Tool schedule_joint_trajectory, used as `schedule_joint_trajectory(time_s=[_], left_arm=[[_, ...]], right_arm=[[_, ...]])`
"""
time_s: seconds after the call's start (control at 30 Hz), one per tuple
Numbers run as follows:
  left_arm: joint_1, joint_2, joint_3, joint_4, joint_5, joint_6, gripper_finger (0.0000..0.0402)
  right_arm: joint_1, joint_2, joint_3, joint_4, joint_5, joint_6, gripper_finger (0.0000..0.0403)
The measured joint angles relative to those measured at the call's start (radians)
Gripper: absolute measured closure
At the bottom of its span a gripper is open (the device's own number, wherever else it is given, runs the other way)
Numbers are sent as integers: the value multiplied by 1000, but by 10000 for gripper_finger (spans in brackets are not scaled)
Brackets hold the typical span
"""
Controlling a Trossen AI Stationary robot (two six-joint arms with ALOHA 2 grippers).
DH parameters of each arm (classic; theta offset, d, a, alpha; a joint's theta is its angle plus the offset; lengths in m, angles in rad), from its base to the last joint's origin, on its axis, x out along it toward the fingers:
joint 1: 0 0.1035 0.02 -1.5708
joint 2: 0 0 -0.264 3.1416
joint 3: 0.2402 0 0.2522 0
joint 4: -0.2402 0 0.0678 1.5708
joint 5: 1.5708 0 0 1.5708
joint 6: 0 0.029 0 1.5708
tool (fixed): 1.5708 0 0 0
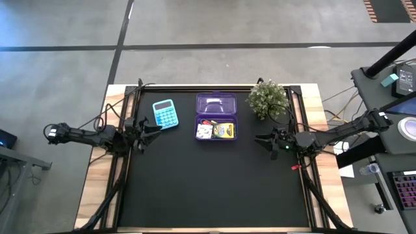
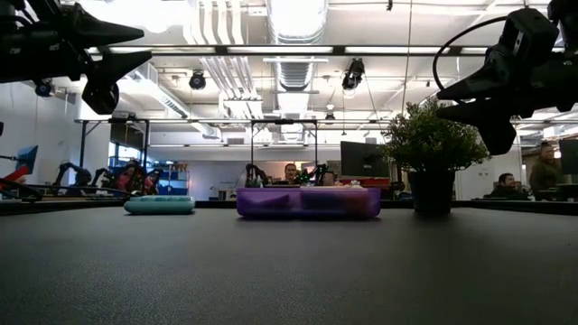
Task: Pack school essentials
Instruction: Return to Home Position
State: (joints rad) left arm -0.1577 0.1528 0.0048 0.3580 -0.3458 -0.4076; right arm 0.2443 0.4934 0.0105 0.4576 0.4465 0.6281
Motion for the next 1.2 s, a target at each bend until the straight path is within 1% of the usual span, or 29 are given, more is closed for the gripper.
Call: schedule_joint_trajectory(time_s=[0.2,0.53,0.97,1.2], left_arm=[[0,0,0,0,0,0,262],[0,0,0,0,0,0,262],[0,1,0,0,0,0,262],[0,2,0,0,0,0,262]], right_arm=[[0,0,0,0,0,0,277],[0,0,0,0,0,0,266],[0,0,0,0,0,0,278],[0,0,0,0,0,0,269]])
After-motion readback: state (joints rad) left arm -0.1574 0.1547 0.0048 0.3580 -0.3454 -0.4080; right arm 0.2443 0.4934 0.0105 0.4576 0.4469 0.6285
